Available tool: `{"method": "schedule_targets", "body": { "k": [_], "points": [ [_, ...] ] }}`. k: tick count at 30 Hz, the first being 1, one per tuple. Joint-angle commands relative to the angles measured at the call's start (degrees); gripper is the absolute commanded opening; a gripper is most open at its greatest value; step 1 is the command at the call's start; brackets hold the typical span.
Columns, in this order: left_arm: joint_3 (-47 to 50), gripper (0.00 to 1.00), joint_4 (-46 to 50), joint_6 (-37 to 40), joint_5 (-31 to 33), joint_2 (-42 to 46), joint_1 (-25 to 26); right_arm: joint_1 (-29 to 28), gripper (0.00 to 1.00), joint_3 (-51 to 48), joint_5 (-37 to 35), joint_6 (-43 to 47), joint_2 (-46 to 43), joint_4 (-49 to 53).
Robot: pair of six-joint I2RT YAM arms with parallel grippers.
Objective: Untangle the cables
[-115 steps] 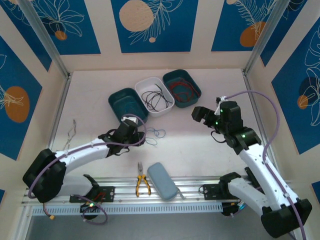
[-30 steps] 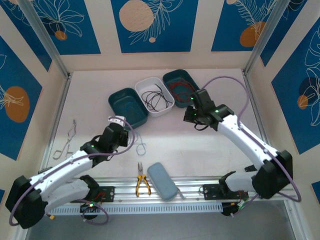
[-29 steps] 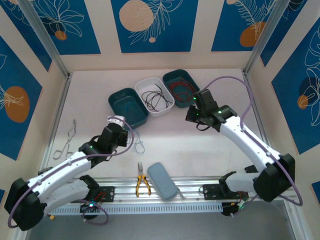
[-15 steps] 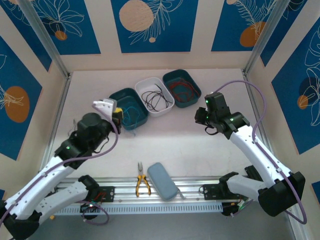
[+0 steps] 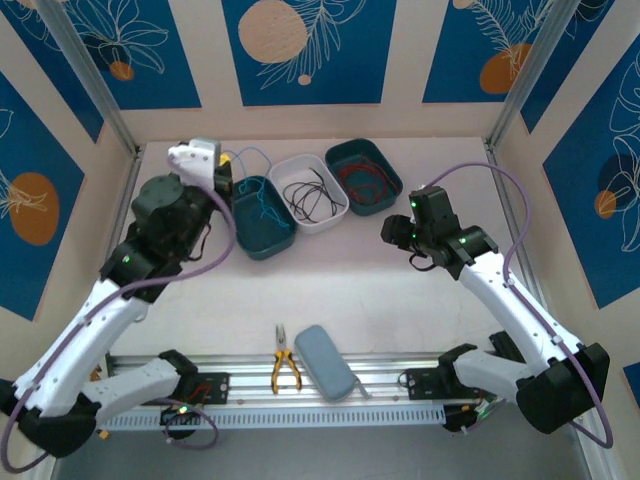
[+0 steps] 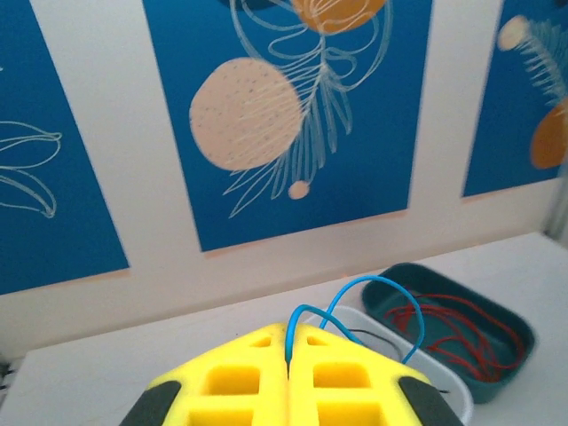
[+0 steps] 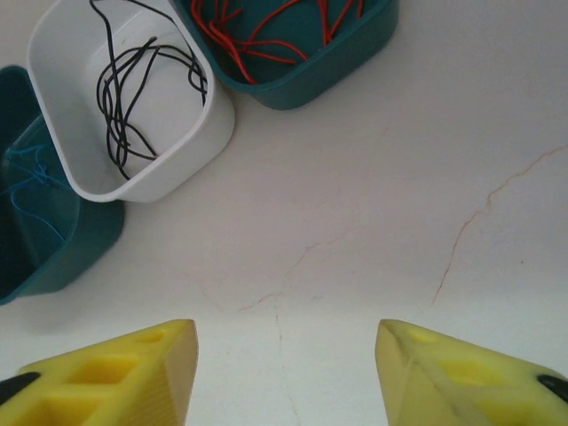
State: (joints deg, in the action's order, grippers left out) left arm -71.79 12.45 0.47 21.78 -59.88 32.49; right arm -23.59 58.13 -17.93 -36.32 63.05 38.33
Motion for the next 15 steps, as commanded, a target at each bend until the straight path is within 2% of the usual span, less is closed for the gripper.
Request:
{"method": "schedule_targets", "body": {
  "k": [1,3,4,5,6,15],
  "points": [
    [-4.12,0.00,-1.01,-0.12,-2.68,-3.42,-3.36,0.28,0.71,-1.02,-0.73,-0.23,-1.90,-0.17],
    [-5.79,0.00,-1.25,-0.28,-3.67,-5.98,-5.01,0.38,0.84,-1.25,-1.16,-0.33,-2.30,-0.19],
    [-6.65,0.00,-1.00,-0.36,-3.97,-7.31,-5.82,0.39,0.85,-1.41,-1.44,-0.38,-2.55,-0.18],
    [-7.39,0.00,-0.53,-0.46,-4.12,-8.45,-6.47,0.45,0.95,-1.52,-1.65,-0.53,-2.81,-0.18],
    [-8.20,0.00,0.18,-0.79,-4.40,-9.57,-7.25,0.54,0.99,-1.68,-1.82,-0.52,-2.99,-0.18],
    [-9.16,0.00,6.86,-3.46,-3.68,-14.07,-8.67,1.67,0.99,-2.23,-3.01,-1.63,-3.65,0.09]
  ]
}}
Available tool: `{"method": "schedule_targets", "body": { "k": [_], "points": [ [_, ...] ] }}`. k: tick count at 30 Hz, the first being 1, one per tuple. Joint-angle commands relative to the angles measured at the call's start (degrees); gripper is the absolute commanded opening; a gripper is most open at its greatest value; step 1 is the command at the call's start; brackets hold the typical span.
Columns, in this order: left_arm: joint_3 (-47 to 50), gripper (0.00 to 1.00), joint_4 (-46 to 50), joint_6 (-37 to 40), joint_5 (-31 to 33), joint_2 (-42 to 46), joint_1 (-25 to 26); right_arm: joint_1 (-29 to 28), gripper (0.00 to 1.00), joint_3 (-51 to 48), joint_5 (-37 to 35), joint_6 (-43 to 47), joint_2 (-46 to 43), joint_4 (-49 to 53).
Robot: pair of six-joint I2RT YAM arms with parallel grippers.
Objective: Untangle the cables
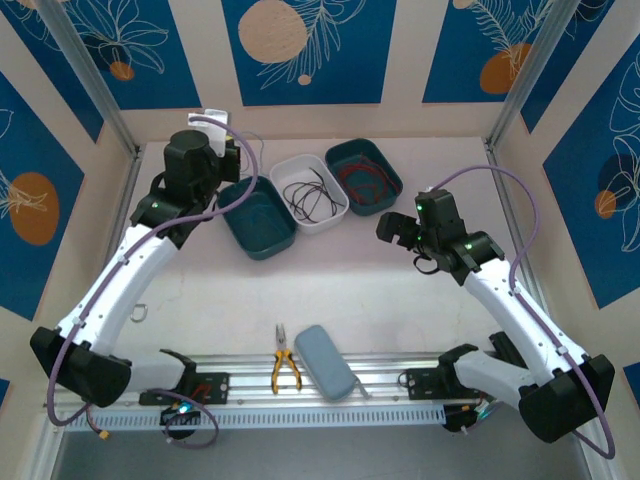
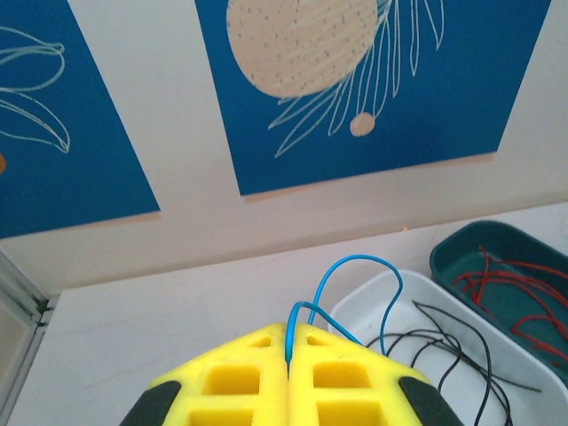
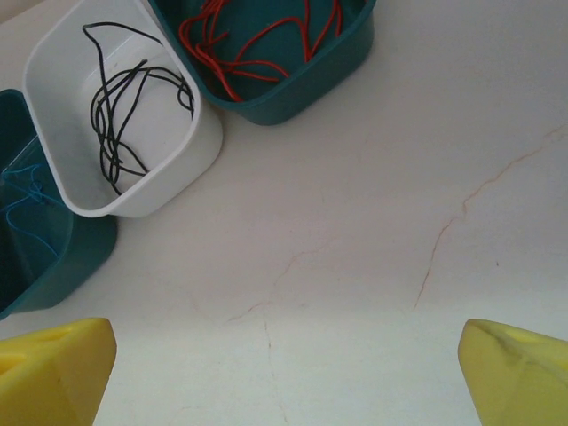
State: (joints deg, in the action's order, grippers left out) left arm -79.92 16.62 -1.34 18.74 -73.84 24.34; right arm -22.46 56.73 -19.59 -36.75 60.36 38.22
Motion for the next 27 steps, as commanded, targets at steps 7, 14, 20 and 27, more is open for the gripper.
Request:
{"method": "schedule_targets", "body": {
  "k": [7,14,20,27],
  "points": [
    [0.23,0.00,8.50,-5.23,-1.84,-0.23,-0.52,1.12,0.99,-1.31,-1.11,-2.62,-1.16,-0.80],
    [3.88,0.00,10.71,-8.50,-3.22,-1.99,-0.53,1.16,0.99,-1.66,-0.48,-3.02,-0.97,-1.30],
    [5.99,0.00,10.66,-10.42,-5.26,-6.46,-2.15,1.16,0.99,-1.89,0.13,-3.28,-0.51,-1.26],
    [5.71,0.00,8.77,-12.09,-9.06,-13.84,-5.79,1.28,0.99,-2.41,0.41,-3.76,-0.27,-1.30]
  ]
}}
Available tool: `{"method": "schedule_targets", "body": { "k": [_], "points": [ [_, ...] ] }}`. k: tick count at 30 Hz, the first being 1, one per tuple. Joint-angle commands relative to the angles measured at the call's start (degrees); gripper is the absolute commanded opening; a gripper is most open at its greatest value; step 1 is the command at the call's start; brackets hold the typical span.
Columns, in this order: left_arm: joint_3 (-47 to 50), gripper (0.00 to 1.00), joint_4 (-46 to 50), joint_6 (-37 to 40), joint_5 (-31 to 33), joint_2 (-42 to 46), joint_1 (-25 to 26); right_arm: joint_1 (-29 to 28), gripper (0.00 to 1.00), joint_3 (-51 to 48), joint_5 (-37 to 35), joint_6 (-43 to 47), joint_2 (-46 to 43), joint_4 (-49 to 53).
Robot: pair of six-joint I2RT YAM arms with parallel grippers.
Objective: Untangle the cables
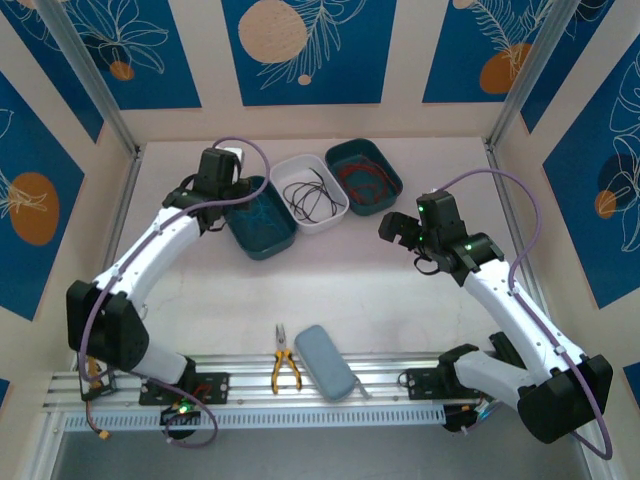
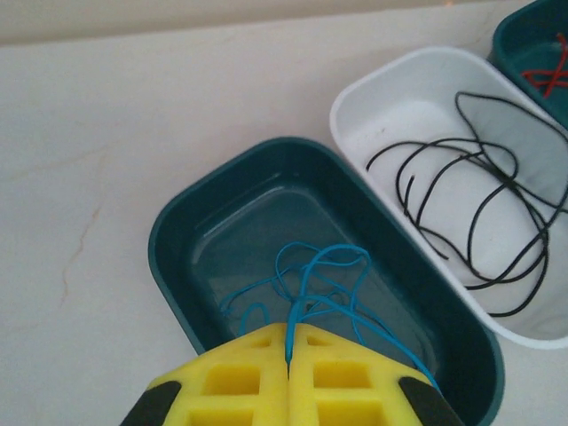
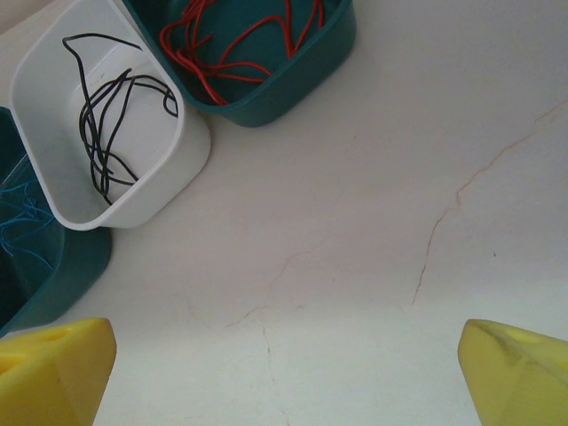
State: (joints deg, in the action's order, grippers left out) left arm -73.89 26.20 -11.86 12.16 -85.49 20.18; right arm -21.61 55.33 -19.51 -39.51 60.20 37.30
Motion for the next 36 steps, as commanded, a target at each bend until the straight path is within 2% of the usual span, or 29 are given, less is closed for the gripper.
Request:
{"method": "schedule_targets", "body": {
  "k": [1,8,18,19,20,24,27,33,36],
  "points": [
    [-0.60,0.00,-1.12,-1.76,-2.66,-3.26,-2.04,0.40,0.99,-1.01,0.45,-0.97,-0.03,-0.38],
    [-3.72,0.00,-3.81,-2.12,-2.19,-11.69,-3.88,0.42,0.99,-0.64,0.89,-0.91,0.70,0.05],
    [-8.99,0.03,-3.08,-1.53,-7.15,-20.81,-4.01,0.38,0.99,0.81,1.05,-0.75,1.85,0.41],
    [-9.16,0.06,-3.21,-1.42,-7.33,-21.09,-4.09,0.38,0.99,0.87,1.12,-0.75,1.91,0.41],
    [-9.47,0.14,-3.15,-1.28,-7.50,-21.51,-4.08,0.37,0.99,0.92,1.23,-0.67,2.00,0.53],
    [-10.84,0.51,-1.48,-0.59,-7.14,-22.09,-4.15,0.42,0.99,1.35,0.86,-0.40,2.29,1.43],
    [-10.59,0.73,-0.59,-0.28,-6.24,-20.18,-4.06,0.41,0.99,1.48,0.06,-0.33,2.17,2.32],
    [-9.02,1.00,-0.41,0.08,-6.45,-12.34,-4.08,0.38,0.99,1.12,-2.56,-0.08,1.17,2.69],
    [-7.12,1.00,-0.72,0.31,-6.28,-7.16,-4.10,0.51,0.99,0.36,-4.47,-0.35,-0.01,2.11]
  ]
}}
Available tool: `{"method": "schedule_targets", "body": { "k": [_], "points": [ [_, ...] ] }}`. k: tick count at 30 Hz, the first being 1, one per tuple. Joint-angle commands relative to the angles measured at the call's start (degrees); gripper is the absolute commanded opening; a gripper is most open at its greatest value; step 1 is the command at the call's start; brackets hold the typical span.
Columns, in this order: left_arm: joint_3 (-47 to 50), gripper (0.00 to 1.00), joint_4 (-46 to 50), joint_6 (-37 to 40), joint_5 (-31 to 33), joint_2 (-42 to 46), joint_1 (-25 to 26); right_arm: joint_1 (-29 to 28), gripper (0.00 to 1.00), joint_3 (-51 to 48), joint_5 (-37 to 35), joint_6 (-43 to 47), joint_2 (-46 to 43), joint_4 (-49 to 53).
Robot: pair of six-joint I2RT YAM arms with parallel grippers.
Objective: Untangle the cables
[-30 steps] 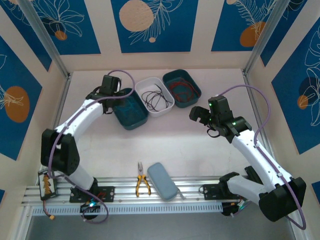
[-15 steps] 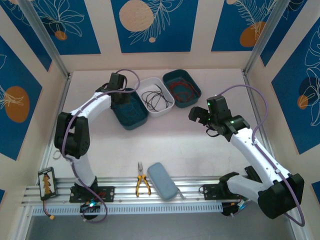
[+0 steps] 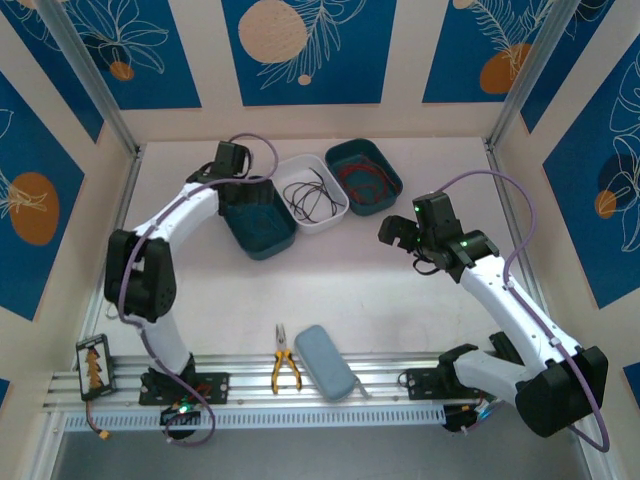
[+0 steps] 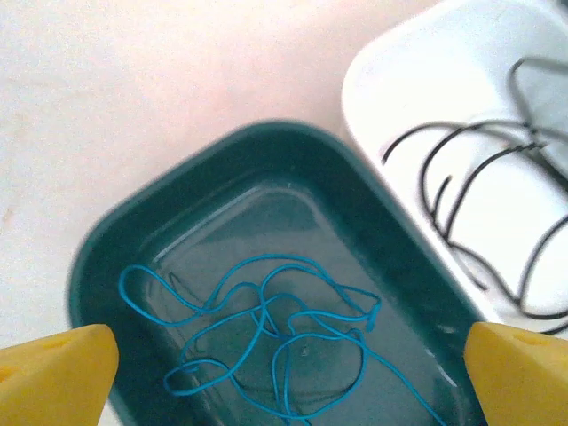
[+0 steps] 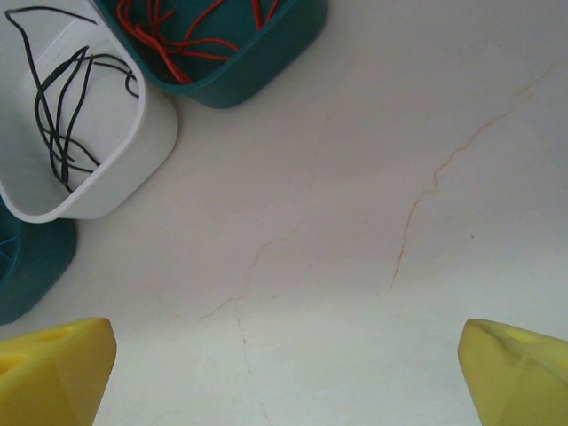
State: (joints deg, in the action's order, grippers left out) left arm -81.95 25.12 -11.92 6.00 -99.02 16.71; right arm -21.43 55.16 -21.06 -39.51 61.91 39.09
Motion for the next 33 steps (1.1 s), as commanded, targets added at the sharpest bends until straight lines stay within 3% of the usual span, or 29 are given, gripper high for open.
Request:
{"method": "schedule_targets", "body": {
  "k": [1,9,15,21,26,33],
  "points": [
    [1.98,1.00,0.05,0.34,0.22,8.27,-0.54,0.38,0.99,-0.03,-3.56,-0.46,-2.32,-0.23],
    [17.35,1.00,-7.77,0.01,4.35,26.33,-0.60,1.33,0.99,-4.20,-6.72,1.88,-4.48,-3.90],
    [33.59,1.00,-15.95,0.29,12.10,40.74,-0.63,1.59,0.99,-10.93,-7.86,7.85,-8.02,-13.28],
    [44.73,1.00,-19.39,0.13,17.16,49.19,-0.57,2.67,0.99,-17.78,-9.48,12.86,-11.37,-22.97],
    [57.20,1.00,-32.69,2.25,21.48,52.44,-0.63,5.73,0.99,-24.09,-8.60,18.02,-11.45,-33.70],
    [63.21,1.00,-47.29,8.64,23.04,43.29,-2.38,11.74,0.99,-31.23,-2.51,26.49,-8.09,-51.13]
  ]
}}
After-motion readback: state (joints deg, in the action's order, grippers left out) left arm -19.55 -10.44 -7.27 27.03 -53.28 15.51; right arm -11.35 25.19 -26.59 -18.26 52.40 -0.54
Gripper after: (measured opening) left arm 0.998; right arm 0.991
